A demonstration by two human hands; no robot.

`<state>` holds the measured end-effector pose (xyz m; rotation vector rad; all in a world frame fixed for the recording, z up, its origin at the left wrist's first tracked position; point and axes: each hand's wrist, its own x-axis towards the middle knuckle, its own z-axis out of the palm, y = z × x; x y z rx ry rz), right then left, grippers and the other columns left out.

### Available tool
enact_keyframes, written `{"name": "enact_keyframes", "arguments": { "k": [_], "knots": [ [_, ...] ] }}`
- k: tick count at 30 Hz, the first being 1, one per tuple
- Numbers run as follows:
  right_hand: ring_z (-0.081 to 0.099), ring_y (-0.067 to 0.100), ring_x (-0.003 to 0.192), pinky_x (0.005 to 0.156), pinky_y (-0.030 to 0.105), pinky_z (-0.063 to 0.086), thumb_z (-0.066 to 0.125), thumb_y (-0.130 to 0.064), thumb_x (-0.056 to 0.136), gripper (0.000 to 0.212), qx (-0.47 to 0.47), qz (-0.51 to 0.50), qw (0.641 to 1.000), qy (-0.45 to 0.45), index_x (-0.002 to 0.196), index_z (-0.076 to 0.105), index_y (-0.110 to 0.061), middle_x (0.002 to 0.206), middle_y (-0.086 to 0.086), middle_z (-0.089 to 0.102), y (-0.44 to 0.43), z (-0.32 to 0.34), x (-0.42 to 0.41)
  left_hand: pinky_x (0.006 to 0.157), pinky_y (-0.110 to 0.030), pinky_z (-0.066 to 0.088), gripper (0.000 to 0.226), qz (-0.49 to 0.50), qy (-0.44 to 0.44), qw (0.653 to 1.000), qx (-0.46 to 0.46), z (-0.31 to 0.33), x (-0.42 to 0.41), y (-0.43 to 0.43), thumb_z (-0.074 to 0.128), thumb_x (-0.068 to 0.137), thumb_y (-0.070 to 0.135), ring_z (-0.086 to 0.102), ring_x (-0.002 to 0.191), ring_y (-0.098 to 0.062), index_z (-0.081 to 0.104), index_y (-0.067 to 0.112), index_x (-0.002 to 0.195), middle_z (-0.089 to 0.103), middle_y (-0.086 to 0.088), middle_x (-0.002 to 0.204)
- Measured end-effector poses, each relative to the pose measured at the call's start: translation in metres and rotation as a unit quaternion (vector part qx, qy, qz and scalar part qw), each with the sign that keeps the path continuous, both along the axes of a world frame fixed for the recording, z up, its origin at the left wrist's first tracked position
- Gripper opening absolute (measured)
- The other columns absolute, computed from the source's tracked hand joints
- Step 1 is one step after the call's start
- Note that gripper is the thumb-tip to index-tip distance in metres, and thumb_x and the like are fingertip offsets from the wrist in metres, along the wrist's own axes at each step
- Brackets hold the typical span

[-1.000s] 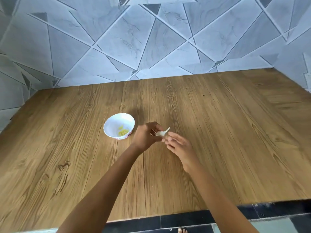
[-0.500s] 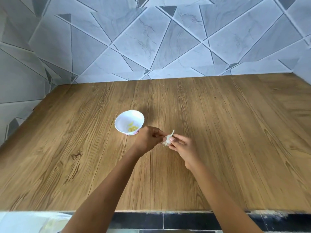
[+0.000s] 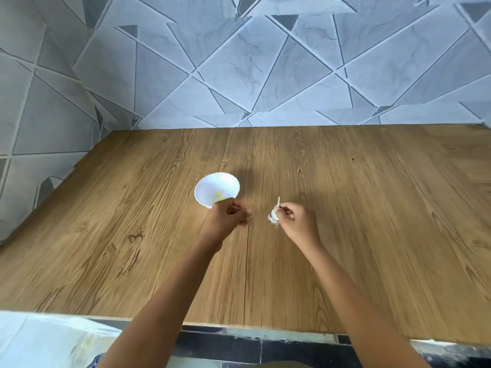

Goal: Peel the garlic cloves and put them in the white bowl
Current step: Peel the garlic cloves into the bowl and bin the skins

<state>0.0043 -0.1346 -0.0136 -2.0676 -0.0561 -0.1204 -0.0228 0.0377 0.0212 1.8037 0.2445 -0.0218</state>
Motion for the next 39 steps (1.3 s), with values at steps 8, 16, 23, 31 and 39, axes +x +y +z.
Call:
{"name": "enact_keyframes", "arguments": {
  "k": [8, 16, 23, 31, 39],
  "knots": [
    [0.052, 0.011, 0.059, 0.05, 0.01, 0.033, 0.058, -0.008, 0.09, 0.015, -0.086, 0.036, 0.995, -0.038, 0.087, 0.069, 0.003, 0.079, 0.006, 0.067, 0.017, -0.021, 0.015, 0.075, -0.019, 0.051, 0.015, -0.046, 0.032, 0.997, 0.058, -0.012, -0.025, 0.009, 0.069, 0.082, 0.002, 0.065, 0.075, -0.006, 0.072, 0.017, 0.083, 0.07, 0.002, 0.083],
    [0.061, 0.024, 0.087, 0.066, 0.035, 0.052, 0.056, -0.02, 0.09, 0.029, -0.13, -0.046, 0.982, -0.13, 0.116, 0.06, -0.008, 0.104, 0.011, 0.061, 0.01, -0.024, -0.03, 0.068, -0.022, 0.056, 0.009, -0.086, 0.038, 0.988, 0.124, -0.012, -0.044, 0.019, 0.068, 0.081, 0.0, 0.069, 0.069, -0.014, 0.071, 0.008, 0.082, 0.071, -0.008, 0.076],
    [0.046, 0.036, 0.127, 0.105, 0.049, 0.037, 0.051, -0.027, 0.091, 0.042, -0.258, 0.04, 0.955, -0.139, 0.126, 0.057, -0.005, 0.137, 0.02, 0.049, 0.02, -0.051, -0.076, 0.059, -0.016, 0.052, 0.006, -0.154, 0.094, 0.971, 0.157, -0.013, -0.053, 0.023, 0.071, 0.08, 0.001, 0.067, 0.061, -0.009, 0.072, -0.001, 0.085, 0.071, -0.01, 0.071],
    [0.039, 0.036, 0.133, 0.107, 0.045, 0.024, 0.03, -0.037, 0.093, 0.054, -0.338, 0.047, 0.935, -0.102, 0.13, 0.054, -0.006, 0.143, 0.023, 0.041, 0.024, -0.051, -0.082, 0.058, -0.017, 0.053, 0.003, -0.17, 0.138, 0.956, 0.194, -0.012, -0.043, 0.023, 0.071, 0.08, 0.002, 0.064, 0.055, -0.008, 0.069, 0.001, 0.078, 0.066, -0.005, 0.061],
    [0.044, 0.035, 0.13, 0.107, 0.045, 0.027, 0.029, -0.036, 0.093, 0.054, -0.355, 0.048, 0.929, -0.099, 0.13, 0.055, -0.006, 0.139, 0.022, 0.046, 0.026, -0.05, -0.083, 0.076, -0.032, 0.059, 0.011, -0.176, 0.147, 0.915, 0.33, -0.012, -0.031, 0.009, 0.075, 0.076, 0.004, 0.07, 0.07, -0.017, 0.07, 0.001, 0.085, 0.072, -0.01, 0.075]
  ]
}}
